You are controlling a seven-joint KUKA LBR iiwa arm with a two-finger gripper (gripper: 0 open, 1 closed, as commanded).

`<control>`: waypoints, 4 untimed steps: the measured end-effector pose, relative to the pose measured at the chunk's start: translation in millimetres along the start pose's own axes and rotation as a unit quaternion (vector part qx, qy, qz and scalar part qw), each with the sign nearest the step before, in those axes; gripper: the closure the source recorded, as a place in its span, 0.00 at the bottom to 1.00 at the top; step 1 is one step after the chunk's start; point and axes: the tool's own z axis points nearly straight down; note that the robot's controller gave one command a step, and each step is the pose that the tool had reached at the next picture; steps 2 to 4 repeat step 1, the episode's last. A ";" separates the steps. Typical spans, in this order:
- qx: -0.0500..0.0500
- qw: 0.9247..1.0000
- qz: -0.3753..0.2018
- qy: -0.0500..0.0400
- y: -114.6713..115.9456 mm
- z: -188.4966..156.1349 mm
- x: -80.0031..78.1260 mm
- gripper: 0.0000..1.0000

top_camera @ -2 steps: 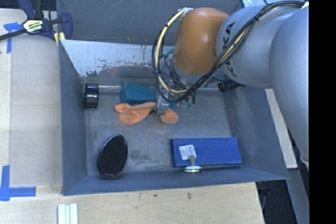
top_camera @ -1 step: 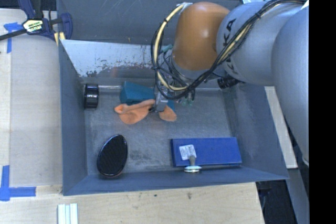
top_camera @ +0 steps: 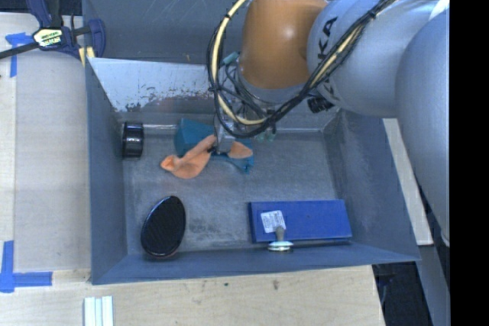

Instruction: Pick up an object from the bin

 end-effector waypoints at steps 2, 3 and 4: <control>-0.001 1.000 0.000 0.003 -12.6 -143.8 26.6 1.00; -0.001 1.000 0.000 0.003 -12.6 -143.8 26.6 1.00; -0.001 1.000 0.000 0.003 -12.6 -143.8 26.6 1.00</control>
Offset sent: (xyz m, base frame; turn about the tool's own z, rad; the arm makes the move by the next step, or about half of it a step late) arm 0.0000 0.0000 0.0000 0.0000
